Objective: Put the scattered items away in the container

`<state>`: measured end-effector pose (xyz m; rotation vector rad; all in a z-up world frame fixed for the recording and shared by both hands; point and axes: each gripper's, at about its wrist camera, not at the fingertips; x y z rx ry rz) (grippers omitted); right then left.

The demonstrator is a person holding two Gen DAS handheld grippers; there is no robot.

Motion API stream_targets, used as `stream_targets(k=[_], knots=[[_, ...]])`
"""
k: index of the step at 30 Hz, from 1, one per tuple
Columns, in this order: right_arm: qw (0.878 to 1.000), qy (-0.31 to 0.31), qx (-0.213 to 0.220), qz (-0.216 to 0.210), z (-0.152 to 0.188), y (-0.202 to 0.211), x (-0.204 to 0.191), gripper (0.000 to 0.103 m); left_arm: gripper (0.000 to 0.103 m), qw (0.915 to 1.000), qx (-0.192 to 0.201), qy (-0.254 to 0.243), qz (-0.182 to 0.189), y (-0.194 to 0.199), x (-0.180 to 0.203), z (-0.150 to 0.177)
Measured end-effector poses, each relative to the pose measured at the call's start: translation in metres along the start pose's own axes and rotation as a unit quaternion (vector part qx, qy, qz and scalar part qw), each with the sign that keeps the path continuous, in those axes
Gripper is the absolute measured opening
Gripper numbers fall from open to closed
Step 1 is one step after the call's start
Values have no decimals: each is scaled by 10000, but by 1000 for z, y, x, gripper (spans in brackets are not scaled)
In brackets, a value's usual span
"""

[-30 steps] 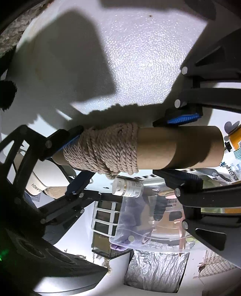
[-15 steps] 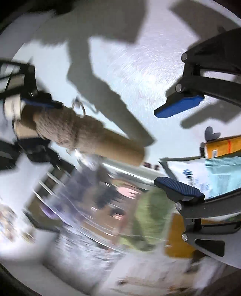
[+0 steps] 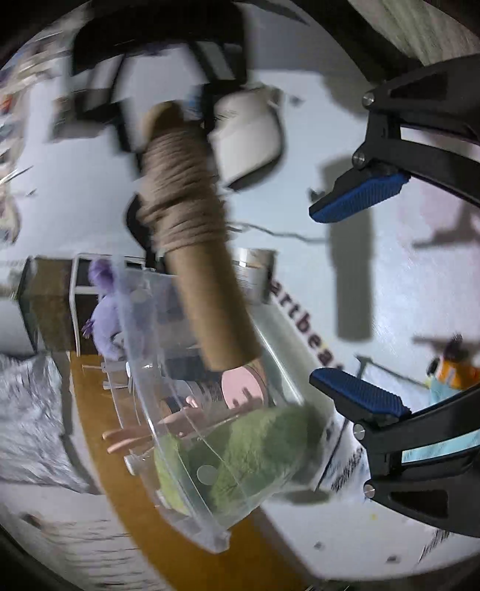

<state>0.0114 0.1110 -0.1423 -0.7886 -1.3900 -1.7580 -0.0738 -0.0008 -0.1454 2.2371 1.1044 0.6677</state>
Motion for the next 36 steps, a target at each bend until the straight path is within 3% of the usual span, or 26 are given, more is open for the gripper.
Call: stream_targets(k=[3,6,7,9,12,15,16,17,18,20,21,26,28,30,32,34,36], knots=[[9996,205,123,144,-2,5,-7,48,89,9994,8,291,171,3,-13,-11],[9985,459,260,116,-5,7,-19,48,89,9990,46,-445,-68,5,-5,-13],[9980,543,306,107,-6,7,-22,48,89,9958,55,-899,-159,7,3,-10],[9963,747,423,40,-9,8,-34,48,89,9798,8,-1969,-354,7,25,5],[9924,1028,668,-65,-16,12,-52,48,89,9369,-215,-3459,-466,-2,55,42],[9881,1216,934,-149,-24,18,-67,48,89,9108,-490,-4087,-325,-12,68,72],[9865,1268,1017,-183,-26,19,-71,48,81,9060,-600,-4184,-239,-16,71,79],[9855,1294,1072,-239,-27,20,-73,48,66,9013,-719,-4269,-162,-19,74,86],[9844,1320,1128,-294,-29,21,-75,48,62,8987,-864,-4298,-135,-24,77,90],[9824,1380,1192,-408,-30,22,-81,48,46,8985,-964,-4280,-133,-29,79,93],[9816,1406,1208,-461,-30,21,-85,48,42,8992,-980,-4261,-142,-30,80,94],[9847,1102,1207,-599,-24,15,-86,48,42,9045,-996,-4142,-181,-30,85,97],[9860,944,1210,-647,-20,13,-85,52,42,9110,-983,-3999,-210,-30,87,96],[9888,573,1103,-825,-15,10,-77,54,42,9209,-983,-3766,-189,-30,87,93],[9897,44,913,-1105,-8,7,-65,68,42,9338,-963,-3443,-127,-30,85,87],[9857,-684,666,-1389,5,5,-51,73,42,9470,-882,-3087,-72,-26,84,79],[9608,-1934,352,-1954,25,-4,-35,73,42,9576,-785,-2771,-47,-23,84,71]])
Point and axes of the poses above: each gripper's, at about its wrist camera, not at the fingertips, and y roughly against the way its jaws point, x to its right, z to its underside, and after that the axes turned 10 degrees about y, right-handed
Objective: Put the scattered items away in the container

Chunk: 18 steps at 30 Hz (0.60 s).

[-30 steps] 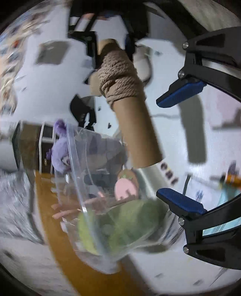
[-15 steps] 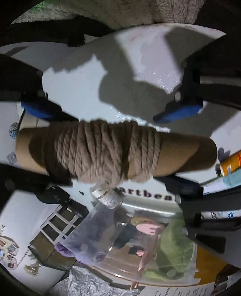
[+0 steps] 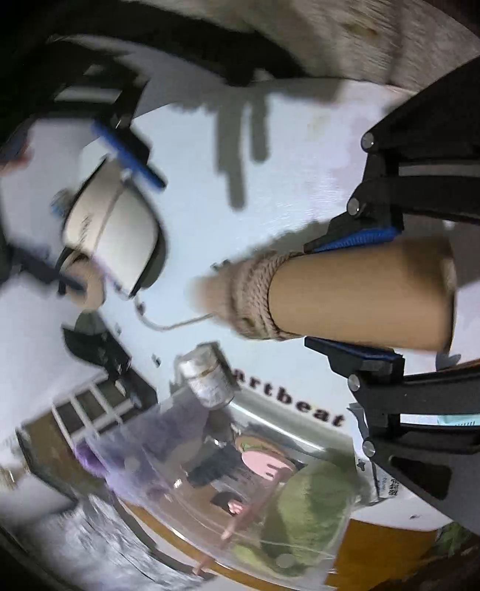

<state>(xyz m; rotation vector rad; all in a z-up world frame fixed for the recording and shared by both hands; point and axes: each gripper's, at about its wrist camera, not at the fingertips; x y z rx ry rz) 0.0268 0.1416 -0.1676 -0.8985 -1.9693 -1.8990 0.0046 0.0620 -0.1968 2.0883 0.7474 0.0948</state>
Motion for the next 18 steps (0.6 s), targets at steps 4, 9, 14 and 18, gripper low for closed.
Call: stream_targets(k=[4,9,14,18], knots=[[9461,-3012,-186,-1175,32,-5,46,73,42,9994,23,348,-35,-5,-2,-8],[6671,-6815,149,-3005,97,-66,51,73,42,9997,-162,149,-95,-16,7,0],[4476,-8093,82,-3803,107,-131,25,73,42,9992,-331,-151,-168,-23,16,13],[4083,-8332,-79,-3728,100,-154,25,72,42,9985,-482,-216,-141,-28,21,22]])
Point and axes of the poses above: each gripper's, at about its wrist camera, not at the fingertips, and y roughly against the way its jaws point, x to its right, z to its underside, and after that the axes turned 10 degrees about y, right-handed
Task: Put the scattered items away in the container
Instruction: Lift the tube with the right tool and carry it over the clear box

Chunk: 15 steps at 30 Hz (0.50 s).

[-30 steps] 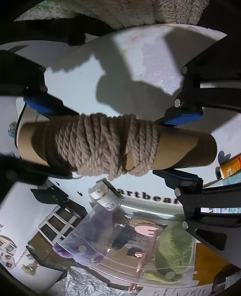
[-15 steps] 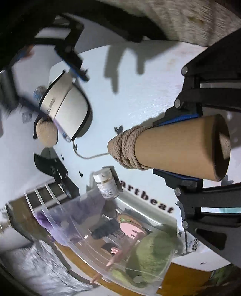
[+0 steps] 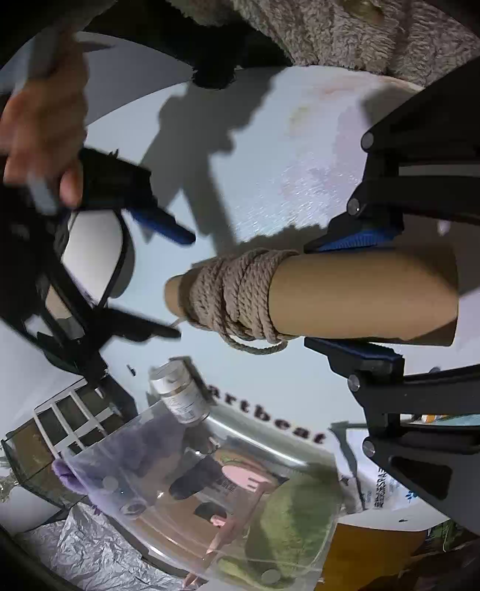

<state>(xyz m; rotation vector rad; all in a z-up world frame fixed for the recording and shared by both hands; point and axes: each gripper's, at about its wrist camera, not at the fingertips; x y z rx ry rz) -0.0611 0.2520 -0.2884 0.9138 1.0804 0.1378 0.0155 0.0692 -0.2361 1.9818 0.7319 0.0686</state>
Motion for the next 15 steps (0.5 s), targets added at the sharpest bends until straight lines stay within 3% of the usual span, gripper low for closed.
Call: stream_targets(k=[5,6,7,11,15], knots=[[9992,-245,-112,278,-4,-22,-5,72,42,9999,-97,80,4,-6,1,5],[9992,-238,-105,301,-4,-24,-7,68,42,9999,-99,72,-18,-7,1,6],[9991,-227,-106,329,-4,-27,-9,50,42,9999,-105,70,-38,-8,1,7],[9995,-96,-31,288,-3,-27,-11,49,42,9999,-120,75,-79,-9,-3,8],[9987,378,292,165,1,-4,-32,49,42,9990,146,72,-415,1,-7,0]])
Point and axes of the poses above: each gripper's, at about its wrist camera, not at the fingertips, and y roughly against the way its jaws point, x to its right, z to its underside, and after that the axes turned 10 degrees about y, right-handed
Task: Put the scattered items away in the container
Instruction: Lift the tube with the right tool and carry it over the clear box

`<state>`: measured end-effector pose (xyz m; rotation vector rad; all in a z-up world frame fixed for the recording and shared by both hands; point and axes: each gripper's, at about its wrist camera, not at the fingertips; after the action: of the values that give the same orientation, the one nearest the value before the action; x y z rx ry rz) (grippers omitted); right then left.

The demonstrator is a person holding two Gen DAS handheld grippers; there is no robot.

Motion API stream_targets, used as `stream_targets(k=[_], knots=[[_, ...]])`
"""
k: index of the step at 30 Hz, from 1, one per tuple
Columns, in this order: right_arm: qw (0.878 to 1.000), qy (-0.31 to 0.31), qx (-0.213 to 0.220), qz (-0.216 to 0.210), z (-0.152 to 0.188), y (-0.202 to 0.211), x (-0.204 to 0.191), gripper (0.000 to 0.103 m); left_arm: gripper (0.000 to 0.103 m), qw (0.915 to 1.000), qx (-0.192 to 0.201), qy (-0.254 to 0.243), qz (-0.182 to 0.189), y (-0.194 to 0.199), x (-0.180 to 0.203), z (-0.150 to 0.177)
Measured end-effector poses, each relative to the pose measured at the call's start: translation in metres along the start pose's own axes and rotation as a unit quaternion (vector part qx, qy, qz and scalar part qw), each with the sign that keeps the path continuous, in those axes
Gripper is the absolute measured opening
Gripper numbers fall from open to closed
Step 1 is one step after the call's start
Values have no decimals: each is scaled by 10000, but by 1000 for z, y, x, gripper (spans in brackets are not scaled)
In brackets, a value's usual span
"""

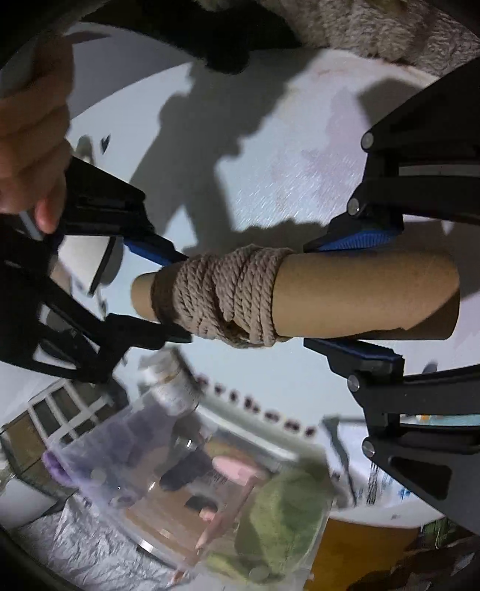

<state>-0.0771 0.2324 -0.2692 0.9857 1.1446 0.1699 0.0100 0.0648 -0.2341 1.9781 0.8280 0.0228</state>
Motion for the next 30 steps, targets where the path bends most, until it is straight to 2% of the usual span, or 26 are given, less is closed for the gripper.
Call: stream_targets(k=[4,5,7,9,11,13,19,23,27,30], knots=[[9943,809,678,-140,-1,46,-44,48,46,9980,434,377,-266,18,-20,-24],[9908,1013,872,-203,-2,60,-55,48,53,9966,576,494,-312,25,-26,-30],[9828,1331,1234,-340,-4,88,-77,48,62,9928,859,727,-404,38,-38,-42],[9751,1493,1567,-471,-7,114,-93,48,69,9876,1153,933,-507,54,-50,-52],[9680,1561,1854,-651,-12,139,-105,48,82,9811,1453,1125,-607,73,-62,-56],[9591,1618,2157,-865,-19,164,-120,48,85,9746,1683,1316,-669,89,-75,-57],[9254,1880,2856,-1634,-43,226,-178,48,85,9670,1739,1688,-783,110,-104,-44],[8979,2300,3260,-1862,-46,262,-224,48,85,9656,1596,1845,-898,111,-116,-29],[8738,2628,3447,-2202,-47,285,-264,48,85,9625,1459,2060,-990,110,-123,-14],[8565,2814,3698,-2247,-49,298,-287,48,85,9600,1381,2195,-1053,108,-127,-6]])
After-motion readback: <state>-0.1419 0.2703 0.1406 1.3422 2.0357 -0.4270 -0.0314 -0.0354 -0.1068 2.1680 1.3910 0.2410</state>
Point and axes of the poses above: each gripper's, at about its wrist camera, not at the fingertips, and y roughly against the way its jaws point, x to its right, z to its underside, and after that the axes turned 10 degrees about y, right-handed
